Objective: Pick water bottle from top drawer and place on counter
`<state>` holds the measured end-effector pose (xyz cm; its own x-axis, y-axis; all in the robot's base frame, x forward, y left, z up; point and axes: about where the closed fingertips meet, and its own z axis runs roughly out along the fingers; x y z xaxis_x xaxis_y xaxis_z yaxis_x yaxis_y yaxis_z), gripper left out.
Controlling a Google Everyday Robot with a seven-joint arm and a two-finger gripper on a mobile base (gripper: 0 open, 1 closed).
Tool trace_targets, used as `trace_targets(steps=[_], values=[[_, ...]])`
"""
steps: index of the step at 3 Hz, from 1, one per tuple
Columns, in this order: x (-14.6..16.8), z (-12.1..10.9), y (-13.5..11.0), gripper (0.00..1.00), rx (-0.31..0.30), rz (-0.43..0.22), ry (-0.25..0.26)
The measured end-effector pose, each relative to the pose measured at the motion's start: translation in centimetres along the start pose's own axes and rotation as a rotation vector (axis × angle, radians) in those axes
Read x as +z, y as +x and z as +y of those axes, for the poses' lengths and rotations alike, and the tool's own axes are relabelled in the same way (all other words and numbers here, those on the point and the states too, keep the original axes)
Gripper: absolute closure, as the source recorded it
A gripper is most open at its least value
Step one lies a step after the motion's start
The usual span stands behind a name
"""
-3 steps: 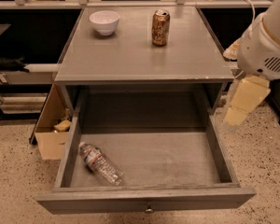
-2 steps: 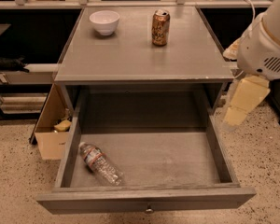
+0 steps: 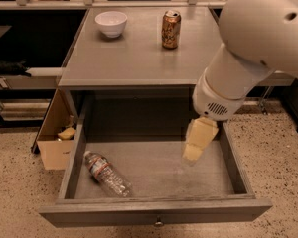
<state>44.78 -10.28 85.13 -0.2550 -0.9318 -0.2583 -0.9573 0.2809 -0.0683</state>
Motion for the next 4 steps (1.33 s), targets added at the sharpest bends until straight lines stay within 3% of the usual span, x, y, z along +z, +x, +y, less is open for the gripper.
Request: trace_targets(steps=[1,2,4], values=[[4.4,0.5,-2.4,0.0,0.039,-0.021,-0.056],[7.4,1.0,-6.3,0.0,0.108,-0.08,-0.034],[8.3,1.0,-6.9,0.0,0.109,-0.066,-0.034]])
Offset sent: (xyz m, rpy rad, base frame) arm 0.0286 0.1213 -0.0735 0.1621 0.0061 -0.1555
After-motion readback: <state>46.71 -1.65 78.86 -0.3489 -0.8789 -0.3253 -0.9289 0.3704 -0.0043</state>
